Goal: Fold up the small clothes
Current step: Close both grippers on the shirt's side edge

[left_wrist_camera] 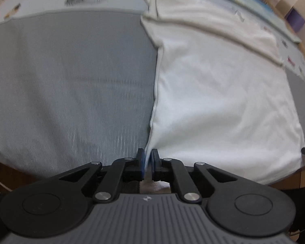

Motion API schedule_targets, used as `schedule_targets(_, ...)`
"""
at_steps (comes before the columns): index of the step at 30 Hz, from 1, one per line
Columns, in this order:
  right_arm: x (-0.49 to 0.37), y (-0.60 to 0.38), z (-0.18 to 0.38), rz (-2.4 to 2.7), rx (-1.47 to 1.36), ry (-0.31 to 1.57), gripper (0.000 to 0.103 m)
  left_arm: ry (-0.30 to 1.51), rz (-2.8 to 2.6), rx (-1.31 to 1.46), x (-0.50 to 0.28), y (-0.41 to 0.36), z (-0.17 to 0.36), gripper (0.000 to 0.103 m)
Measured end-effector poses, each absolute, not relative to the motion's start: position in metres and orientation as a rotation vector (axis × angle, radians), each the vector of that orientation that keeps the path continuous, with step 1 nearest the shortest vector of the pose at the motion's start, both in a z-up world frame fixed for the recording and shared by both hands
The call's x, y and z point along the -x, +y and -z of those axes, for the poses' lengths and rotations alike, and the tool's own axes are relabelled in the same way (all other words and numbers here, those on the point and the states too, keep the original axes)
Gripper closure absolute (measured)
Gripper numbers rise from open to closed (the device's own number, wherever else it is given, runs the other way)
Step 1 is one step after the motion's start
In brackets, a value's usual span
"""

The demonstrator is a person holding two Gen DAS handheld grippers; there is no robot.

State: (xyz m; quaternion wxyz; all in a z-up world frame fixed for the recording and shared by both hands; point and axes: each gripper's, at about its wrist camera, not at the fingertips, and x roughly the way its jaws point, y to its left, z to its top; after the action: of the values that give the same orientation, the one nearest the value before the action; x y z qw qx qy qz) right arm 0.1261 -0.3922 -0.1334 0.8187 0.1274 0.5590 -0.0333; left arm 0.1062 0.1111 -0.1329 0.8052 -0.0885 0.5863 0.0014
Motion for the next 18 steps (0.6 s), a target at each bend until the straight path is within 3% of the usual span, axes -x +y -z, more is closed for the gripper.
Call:
schedule_targets(2, -0.127, -0.390, 0.134, 0.090, -0.242, 1.198, 0.095, 1.273, -0.019, 0.170, -0.107, 0.110, 0.137, 0.092)
schedule_targets(6, -0.129, -0.394, 0.137, 0.132, -0.260, 1.211, 0.082, 1.281, -0.018, 0.174, -0.108, 0.112, 0.141, 0.091)
schedule_targets(11, -0.129, -0.393, 0.137, 0.145, -0.249, 1.202, 0.080, 1.287, -0.007, 0.145, -0.108, 0.107, 0.145, 0.091)
schedule_targets(18, -0.129, -0.391, 0.138, 0.153, -0.210, 1.206, 0.061, 1.283, -0.012, 0.153, -0.109, 0.109, 0.146, 0.090)
